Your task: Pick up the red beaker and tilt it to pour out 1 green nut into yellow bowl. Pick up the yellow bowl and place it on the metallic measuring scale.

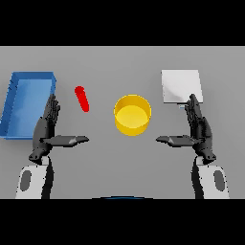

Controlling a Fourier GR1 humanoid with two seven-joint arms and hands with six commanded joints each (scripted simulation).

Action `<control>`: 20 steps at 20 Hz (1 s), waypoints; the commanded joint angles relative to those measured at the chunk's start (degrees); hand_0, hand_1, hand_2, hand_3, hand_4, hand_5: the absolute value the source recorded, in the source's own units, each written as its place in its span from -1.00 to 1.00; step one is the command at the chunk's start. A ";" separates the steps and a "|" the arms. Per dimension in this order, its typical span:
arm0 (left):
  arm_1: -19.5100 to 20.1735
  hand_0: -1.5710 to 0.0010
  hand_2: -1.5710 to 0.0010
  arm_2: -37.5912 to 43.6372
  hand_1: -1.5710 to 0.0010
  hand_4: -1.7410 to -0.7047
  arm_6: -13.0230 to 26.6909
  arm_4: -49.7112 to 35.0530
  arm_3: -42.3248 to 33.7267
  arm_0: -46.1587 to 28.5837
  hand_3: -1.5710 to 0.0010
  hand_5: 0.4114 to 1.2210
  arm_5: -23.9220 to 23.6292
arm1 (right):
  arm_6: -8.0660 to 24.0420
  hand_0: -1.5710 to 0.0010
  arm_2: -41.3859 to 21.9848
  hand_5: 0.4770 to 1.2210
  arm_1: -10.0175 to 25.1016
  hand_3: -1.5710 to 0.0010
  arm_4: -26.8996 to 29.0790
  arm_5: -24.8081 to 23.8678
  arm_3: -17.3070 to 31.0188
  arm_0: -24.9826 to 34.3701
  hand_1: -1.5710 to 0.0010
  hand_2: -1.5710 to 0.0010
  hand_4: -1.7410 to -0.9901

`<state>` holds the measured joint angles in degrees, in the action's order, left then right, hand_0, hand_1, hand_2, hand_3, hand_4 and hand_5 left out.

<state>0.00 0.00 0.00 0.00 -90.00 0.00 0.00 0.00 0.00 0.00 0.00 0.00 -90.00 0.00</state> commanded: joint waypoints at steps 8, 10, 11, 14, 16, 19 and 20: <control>1.62 1.00 1.00 -3.59 1.00 0.03 0.17 5.38 -2.36 -0.60 1.00 -0.41 -0.51 | -6.42 1.00 -3.86 -0.46 4.02 1.00 -9.18 -1.48 -4.54 -4.42 1.00 1.00 0.33; 2.40 1.00 1.00 -5.29 1.00 0.01 2.77 7.10 -5.98 -2.01 1.00 -0.40 -0.51 | -6.60 1.00 -6.15 -0.46 4.46 1.00 -13.58 -2.57 -6.47 -6.11 1.00 1.00 0.35; 2.72 1.00 1.00 -5.53 1.00 0.00 3.47 7.37 -6.62 -2.42 1.00 -0.39 -0.36 | -5.52 1.00 -6.24 -0.46 4.57 1.00 -14.21 -2.87 -6.52 -6.00 1.00 1.00 0.35; 2.99 1.00 1.00 -6.35 1.00 -0.01 3.91 8.39 -6.58 -2.32 1.00 -0.38 -0.05 | -5.91 1.00 -7.19 -0.45 4.49 1.00 -14.33 -2.10 -8.14 -7.05 1.00 1.00 0.32; 2.91 1.00 1.00 -6.88 1.00 -0.06 4.45 9.11 -4.73 -1.13 1.00 -0.34 0.28 | -6.08 1.00 -7.21 -0.45 4.73 1.00 -13.49 -1.23 -8.91 -7.55 1.00 1.00 0.30; 2.14 1.00 1.00 -5.77 1.00 -0.21 3.85 7.76 0.16 2.66 1.00 -0.25 0.92 | -6.27 1.00 -6.79 -0.46 4.42 1.00 -11.34 -0.10 -9.37 -7.92 1.00 1.00 0.23; 2.21 1.00 1.00 -5.48 1.00 -0.26 4.25 8.05 2.04 4.32 1.00 -0.23 0.87 | -6.44 1.00 -6.57 -0.46 4.42 1.00 -11.07 -0.11 -9.35 -7.76 1.00 1.00 0.21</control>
<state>2.21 -5.47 4.56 8.06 -87.97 4.37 0.85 -6.42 -6.57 4.42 -11.07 -0.12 -99.36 -7.75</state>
